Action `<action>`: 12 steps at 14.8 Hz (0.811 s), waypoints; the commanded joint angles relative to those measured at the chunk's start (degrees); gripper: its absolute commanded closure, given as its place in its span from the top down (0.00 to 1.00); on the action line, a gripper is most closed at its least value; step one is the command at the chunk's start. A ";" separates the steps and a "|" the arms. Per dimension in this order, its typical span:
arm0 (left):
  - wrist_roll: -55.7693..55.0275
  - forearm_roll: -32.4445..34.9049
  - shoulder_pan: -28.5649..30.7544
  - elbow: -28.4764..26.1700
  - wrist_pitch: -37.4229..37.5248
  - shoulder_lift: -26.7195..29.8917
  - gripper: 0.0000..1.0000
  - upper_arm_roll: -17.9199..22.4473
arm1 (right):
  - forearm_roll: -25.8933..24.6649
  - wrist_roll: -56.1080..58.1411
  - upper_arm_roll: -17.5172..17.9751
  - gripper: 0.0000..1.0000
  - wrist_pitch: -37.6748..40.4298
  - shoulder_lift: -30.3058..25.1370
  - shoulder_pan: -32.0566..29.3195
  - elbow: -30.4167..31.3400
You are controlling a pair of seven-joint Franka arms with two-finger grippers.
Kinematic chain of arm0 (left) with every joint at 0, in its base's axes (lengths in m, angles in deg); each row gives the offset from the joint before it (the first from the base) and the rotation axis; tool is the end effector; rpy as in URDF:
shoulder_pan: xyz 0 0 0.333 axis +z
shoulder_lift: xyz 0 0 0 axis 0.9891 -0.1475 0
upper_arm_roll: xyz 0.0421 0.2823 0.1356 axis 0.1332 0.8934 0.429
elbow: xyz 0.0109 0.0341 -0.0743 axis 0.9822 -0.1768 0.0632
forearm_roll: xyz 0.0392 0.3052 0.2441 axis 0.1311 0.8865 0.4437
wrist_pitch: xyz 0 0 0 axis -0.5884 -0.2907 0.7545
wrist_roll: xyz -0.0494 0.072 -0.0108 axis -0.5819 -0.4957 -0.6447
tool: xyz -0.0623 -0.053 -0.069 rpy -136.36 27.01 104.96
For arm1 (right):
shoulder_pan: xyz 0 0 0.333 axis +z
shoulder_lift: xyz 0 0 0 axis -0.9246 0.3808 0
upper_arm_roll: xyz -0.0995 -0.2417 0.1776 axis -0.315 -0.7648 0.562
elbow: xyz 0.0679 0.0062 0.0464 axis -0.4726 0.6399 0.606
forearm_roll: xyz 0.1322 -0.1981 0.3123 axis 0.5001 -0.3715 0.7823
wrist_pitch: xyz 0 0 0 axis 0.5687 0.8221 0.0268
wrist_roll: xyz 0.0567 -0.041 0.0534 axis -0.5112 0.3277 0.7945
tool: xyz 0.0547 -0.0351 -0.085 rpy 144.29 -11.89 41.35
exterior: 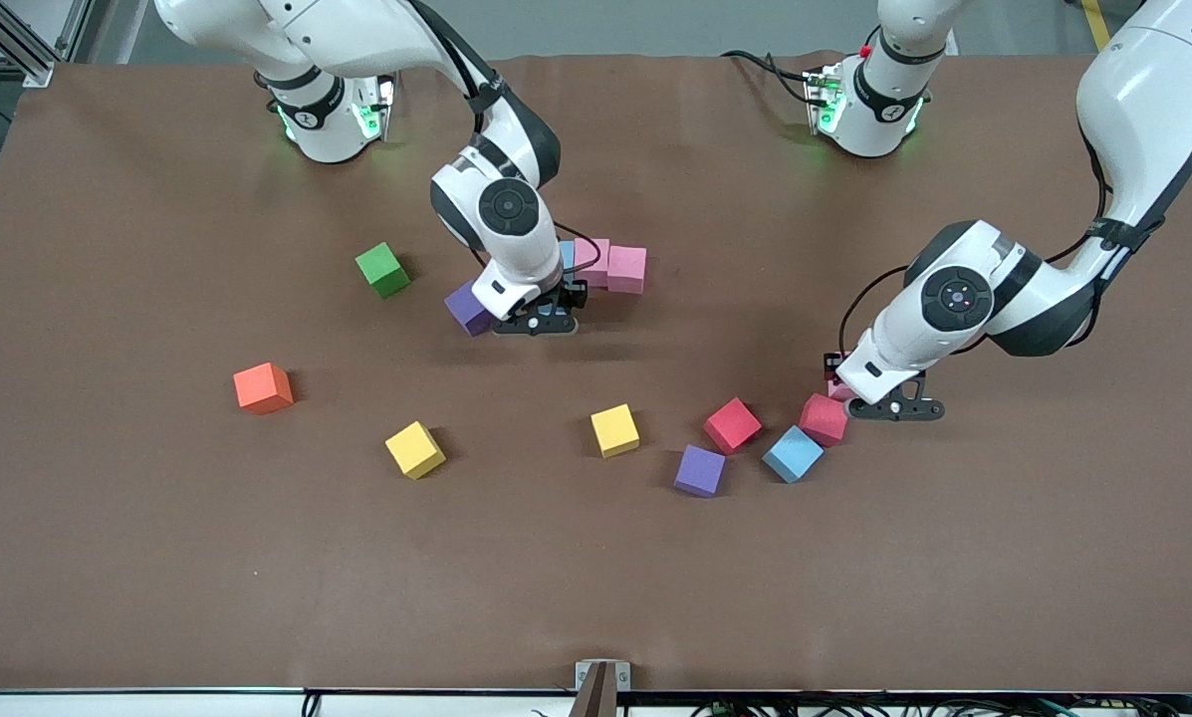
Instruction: Arrange 11 blocks into digit 3
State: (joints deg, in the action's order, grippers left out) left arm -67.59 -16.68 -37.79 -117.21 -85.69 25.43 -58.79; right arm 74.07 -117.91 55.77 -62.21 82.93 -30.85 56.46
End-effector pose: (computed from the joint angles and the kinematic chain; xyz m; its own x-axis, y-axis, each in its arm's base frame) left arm 0.5613 -0.1427 0.2561 0.9967 -0.0535 -0.0613 -0.0567 -0.9970 -0.0523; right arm 0.4360 0.4377 0.2349 0.9983 -0.0103 -0.0575 -0.0125 -0.9992 -0.0388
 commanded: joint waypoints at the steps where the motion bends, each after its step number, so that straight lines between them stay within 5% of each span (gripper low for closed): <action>1: -0.33 -1.29 -0.22 0.95 1.18 1.19 0.49 -0.66 | -1.97 -2.51 -0.75 0.00 -2.89 -1.54 0.85 3.16; 12: -0.77 -2.17 -0.13 2.36 1.18 1.02 0.49 -0.75 | -4.16 -5.15 -0.84 0.00 -5.17 -2.77 1.99 5.53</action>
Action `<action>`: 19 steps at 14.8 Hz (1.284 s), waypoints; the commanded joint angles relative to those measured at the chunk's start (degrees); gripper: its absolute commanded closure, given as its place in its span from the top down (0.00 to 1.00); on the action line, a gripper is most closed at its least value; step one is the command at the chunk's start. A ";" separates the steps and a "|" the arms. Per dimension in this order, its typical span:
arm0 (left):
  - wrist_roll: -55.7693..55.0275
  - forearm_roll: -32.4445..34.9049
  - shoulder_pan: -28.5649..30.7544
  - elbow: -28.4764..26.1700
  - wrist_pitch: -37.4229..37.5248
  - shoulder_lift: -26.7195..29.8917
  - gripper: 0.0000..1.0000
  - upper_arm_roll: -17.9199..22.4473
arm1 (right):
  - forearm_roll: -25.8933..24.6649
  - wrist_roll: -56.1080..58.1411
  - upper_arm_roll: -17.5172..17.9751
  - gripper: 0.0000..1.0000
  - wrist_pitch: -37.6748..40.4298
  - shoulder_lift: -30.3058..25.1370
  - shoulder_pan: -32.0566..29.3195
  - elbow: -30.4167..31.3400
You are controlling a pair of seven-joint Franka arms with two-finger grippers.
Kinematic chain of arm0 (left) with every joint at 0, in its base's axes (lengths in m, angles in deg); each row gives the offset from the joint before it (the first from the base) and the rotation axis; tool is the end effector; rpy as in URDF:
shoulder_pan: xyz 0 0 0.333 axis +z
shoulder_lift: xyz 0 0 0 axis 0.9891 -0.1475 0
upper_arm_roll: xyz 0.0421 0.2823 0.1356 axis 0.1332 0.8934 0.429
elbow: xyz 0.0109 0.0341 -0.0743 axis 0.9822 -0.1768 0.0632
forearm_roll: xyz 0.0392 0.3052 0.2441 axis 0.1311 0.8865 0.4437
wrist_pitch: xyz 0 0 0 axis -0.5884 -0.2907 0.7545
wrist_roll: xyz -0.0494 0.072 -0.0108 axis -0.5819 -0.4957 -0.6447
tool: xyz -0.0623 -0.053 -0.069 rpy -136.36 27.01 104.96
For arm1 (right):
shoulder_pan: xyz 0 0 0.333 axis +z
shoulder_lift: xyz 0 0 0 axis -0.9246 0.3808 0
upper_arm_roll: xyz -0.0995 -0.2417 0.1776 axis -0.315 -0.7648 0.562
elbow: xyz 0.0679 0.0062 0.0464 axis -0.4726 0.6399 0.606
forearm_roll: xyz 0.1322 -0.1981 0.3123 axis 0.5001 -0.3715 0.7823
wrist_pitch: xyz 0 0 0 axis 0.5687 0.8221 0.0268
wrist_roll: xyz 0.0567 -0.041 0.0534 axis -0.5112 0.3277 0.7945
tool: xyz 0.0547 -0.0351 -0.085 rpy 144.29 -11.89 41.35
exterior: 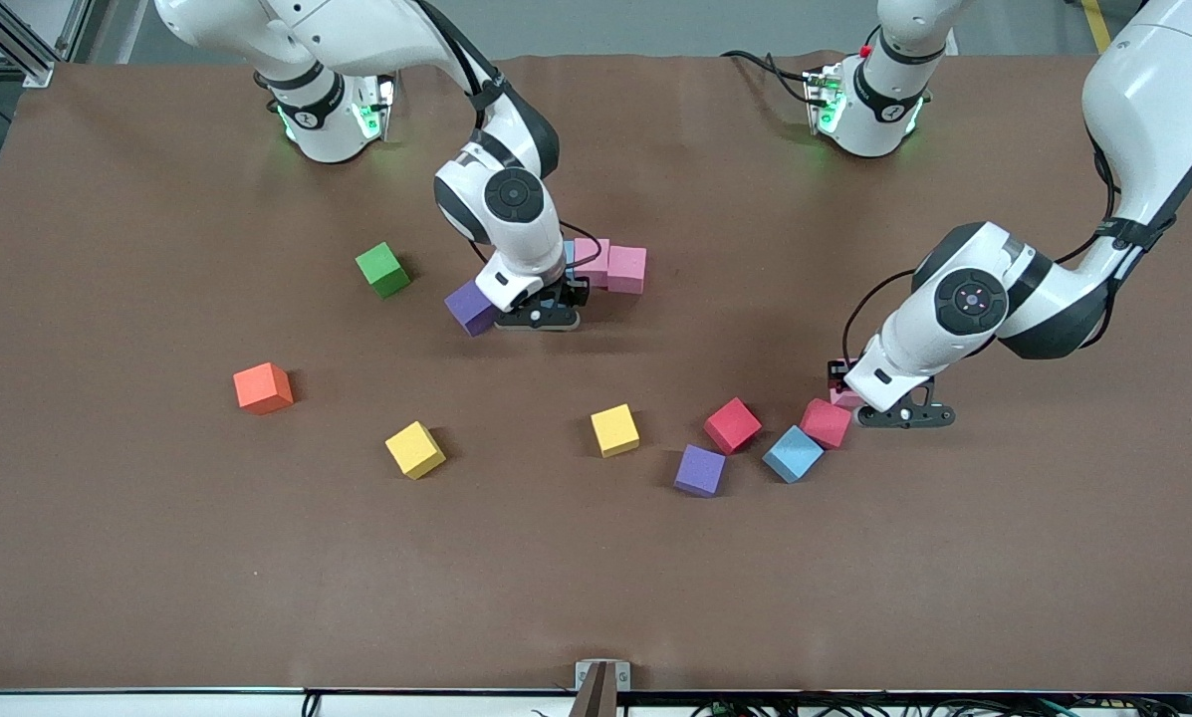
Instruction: Arrange 11 blocks into digit 3
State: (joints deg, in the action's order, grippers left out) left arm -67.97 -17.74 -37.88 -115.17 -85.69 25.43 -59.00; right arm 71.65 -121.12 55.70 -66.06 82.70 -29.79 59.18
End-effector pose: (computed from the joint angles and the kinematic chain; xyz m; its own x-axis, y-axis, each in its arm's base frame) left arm 0.5735 -0.1408 0.2689 0.9990 -0.0214 -0.0402 -0.0228 -0.9992 -0.0342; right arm 0.4214 0.4394 0.2244 0.9996 -0.0170 -0.0222 -0.0178 -0.9992 -0.0363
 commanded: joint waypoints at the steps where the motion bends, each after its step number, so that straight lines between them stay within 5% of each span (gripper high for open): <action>1: -0.39 -1.20 -0.05 0.32 1.27 1.11 0.49 -0.54 | -1.92 -1.94 -0.77 0.00 -2.21 -2.90 0.94 3.77; 19: -0.39 -2.35 -0.05 0.76 1.54 1.02 0.49 -0.62 | -2.63 -3.70 -0.86 0.00 -4.41 -3.07 2.17 5.71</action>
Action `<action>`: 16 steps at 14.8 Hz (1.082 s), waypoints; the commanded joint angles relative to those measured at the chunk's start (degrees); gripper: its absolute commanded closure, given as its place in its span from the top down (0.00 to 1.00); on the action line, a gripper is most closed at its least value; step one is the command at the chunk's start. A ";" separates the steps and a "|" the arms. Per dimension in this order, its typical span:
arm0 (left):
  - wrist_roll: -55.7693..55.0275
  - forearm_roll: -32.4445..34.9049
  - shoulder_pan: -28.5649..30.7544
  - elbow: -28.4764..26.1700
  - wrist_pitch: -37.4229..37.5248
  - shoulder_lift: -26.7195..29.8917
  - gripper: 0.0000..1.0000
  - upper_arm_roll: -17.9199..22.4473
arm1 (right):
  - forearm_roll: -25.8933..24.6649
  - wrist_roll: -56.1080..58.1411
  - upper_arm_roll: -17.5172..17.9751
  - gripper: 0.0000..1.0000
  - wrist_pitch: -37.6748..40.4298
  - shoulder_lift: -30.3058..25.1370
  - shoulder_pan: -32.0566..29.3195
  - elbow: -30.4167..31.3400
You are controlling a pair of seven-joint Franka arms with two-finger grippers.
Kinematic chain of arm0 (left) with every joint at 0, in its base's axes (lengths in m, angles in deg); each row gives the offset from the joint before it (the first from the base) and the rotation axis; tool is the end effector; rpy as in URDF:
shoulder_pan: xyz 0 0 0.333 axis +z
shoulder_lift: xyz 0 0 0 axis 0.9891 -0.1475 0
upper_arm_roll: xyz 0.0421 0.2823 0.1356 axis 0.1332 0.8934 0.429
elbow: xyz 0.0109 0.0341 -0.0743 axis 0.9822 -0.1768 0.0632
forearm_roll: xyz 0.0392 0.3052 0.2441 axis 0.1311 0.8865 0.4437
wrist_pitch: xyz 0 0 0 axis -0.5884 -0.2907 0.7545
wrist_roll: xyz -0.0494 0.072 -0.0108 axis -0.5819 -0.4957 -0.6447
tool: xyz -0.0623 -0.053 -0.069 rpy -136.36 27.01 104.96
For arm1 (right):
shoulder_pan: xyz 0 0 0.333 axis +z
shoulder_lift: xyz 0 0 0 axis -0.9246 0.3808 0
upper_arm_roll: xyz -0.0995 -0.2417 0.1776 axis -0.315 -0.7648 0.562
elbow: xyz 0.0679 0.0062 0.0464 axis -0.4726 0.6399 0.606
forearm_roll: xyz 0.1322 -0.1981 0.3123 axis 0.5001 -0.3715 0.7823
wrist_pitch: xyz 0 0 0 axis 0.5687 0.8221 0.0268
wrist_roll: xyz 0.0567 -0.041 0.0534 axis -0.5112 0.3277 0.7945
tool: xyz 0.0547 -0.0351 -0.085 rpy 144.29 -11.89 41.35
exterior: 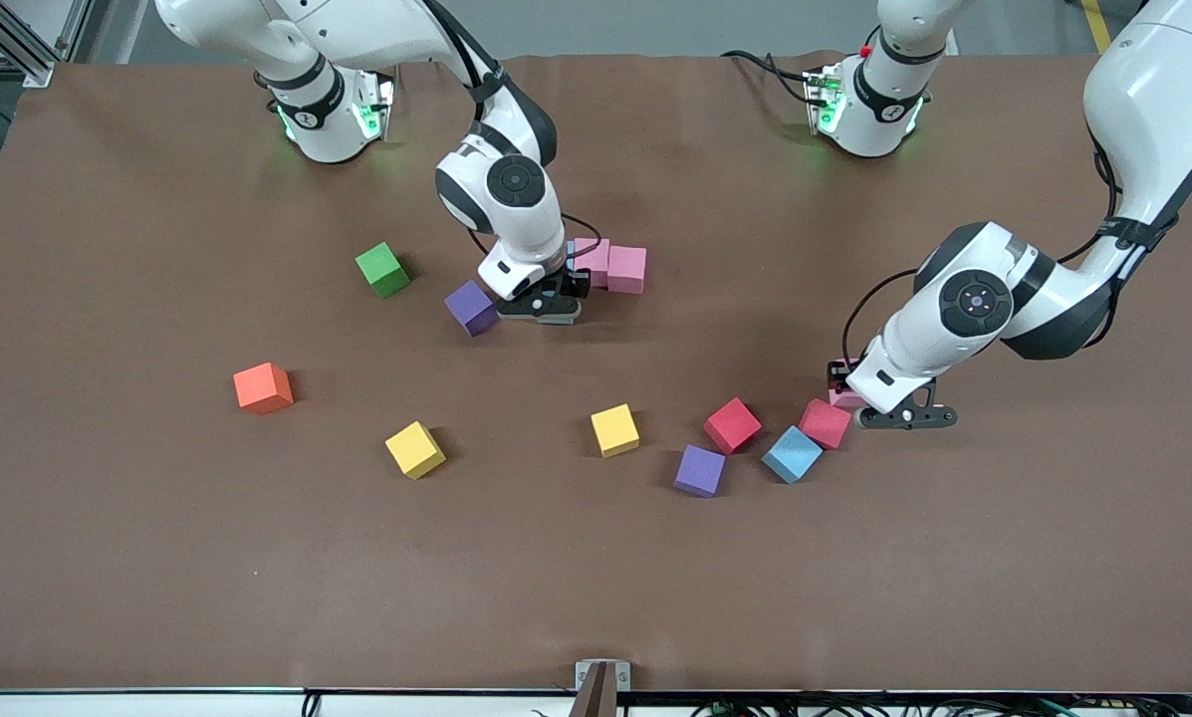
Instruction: Arrange 11 blocks into digit 3
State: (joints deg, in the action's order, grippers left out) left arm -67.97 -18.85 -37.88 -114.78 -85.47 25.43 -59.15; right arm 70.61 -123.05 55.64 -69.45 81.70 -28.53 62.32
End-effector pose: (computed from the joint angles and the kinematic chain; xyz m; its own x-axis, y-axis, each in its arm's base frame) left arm 0.5749 -0.1413 0.2717 0.9989 -0.0089 -0.0469 -0.0100 -0.9997 -0.0224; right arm 0.4031 0.4407 0.2188 0.9999 -0.0136 0.0001 -0.0136 -0.9989 -0.0447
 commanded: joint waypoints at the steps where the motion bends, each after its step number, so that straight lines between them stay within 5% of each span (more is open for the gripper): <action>1: -0.39 -1.23 -0.05 0.28 1.32 1.02 0.49 -0.47 | -1.59 -1.77 -0.80 0.00 -1.63 -1.98 0.91 2.75; 16: -0.56 -1.23 -0.31 0.28 1.41 0.85 0.49 -0.47 | -2.29 -3.18 -0.80 0.00 -2.16 -1.63 1.26 3.10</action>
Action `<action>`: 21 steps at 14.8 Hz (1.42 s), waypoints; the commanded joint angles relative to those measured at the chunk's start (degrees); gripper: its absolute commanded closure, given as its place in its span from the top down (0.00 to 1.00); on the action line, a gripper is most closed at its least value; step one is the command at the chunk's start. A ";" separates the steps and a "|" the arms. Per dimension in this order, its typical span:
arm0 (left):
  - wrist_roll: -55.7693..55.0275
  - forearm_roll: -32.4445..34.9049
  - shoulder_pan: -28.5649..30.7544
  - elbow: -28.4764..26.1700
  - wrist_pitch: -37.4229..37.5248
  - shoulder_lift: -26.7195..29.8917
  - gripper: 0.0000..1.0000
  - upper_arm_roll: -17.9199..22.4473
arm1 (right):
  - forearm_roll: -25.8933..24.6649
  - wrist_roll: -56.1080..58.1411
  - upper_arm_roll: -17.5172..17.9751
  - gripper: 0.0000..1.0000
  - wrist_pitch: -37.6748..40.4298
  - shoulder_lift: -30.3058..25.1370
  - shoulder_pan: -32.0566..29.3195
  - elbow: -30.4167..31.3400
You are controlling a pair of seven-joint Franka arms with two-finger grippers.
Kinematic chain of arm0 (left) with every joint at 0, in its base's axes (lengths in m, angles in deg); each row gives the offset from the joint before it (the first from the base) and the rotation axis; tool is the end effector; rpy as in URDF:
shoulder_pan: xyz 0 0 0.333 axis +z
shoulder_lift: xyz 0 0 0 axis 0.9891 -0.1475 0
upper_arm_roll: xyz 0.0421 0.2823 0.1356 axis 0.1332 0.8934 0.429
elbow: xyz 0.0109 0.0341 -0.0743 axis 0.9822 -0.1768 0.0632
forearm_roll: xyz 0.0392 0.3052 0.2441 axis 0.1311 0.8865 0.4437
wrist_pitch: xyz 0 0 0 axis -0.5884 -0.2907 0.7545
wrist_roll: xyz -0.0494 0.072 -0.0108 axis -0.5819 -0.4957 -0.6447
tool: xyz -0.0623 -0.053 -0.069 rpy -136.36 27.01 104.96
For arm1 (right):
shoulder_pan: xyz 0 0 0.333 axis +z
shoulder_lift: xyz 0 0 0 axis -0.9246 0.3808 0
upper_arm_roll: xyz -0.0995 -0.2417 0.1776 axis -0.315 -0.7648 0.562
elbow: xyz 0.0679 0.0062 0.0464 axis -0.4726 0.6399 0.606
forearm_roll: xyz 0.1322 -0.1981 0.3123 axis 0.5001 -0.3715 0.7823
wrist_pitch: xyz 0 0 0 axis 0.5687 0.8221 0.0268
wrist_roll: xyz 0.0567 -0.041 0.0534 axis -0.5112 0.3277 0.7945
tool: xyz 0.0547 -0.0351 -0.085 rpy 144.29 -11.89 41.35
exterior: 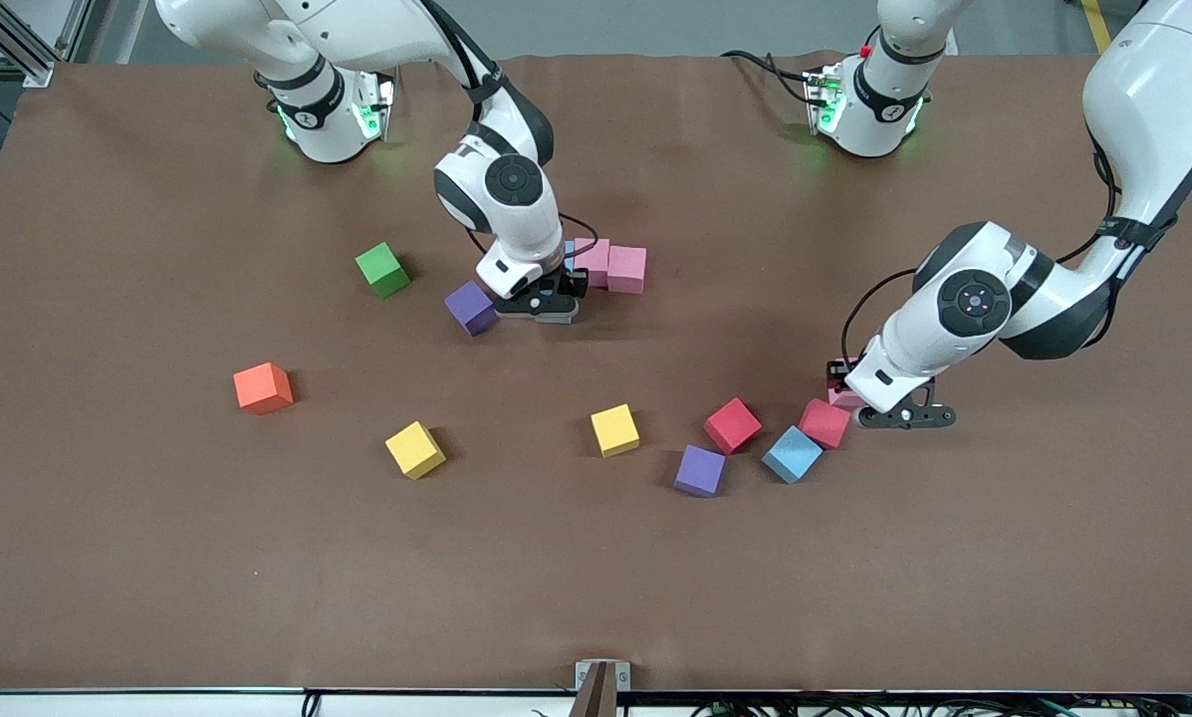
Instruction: Arrange 11 blocks into digit 3
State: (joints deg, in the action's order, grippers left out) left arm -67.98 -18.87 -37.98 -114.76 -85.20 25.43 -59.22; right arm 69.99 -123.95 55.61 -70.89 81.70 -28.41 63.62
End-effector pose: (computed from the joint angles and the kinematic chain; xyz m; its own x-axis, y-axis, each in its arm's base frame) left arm 0.5743 -0.1425 0.2718 0.9987 -0.0110 -0.0498 -0.0123 -0.9996 -0.0247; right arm 0.3980 0.4377 0.2124 0.9998 -0.0181 0.0053 -0.0178 -0.9989 -0.0434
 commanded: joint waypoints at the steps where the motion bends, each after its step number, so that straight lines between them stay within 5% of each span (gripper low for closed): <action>1: -0.56 -1.22 -0.21 0.18 1.14 0.84 0.49 -0.40 | -1.67 -2.28 -0.78 0.00 -0.64 -1.63 1.14 1.80; 21: -0.56 -1.22 -0.21 0.27 1.14 0.93 0.49 -0.49 | -2.46 -3.25 -0.78 0.01 -0.90 -1.19 1.58 1.80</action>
State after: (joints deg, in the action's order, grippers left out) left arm -68.00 -18.87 -38.02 -114.76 -85.11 25.43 -59.28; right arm 69.27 -125.27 55.60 -70.89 81.70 -27.67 63.82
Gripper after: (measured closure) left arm 0.441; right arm 0.405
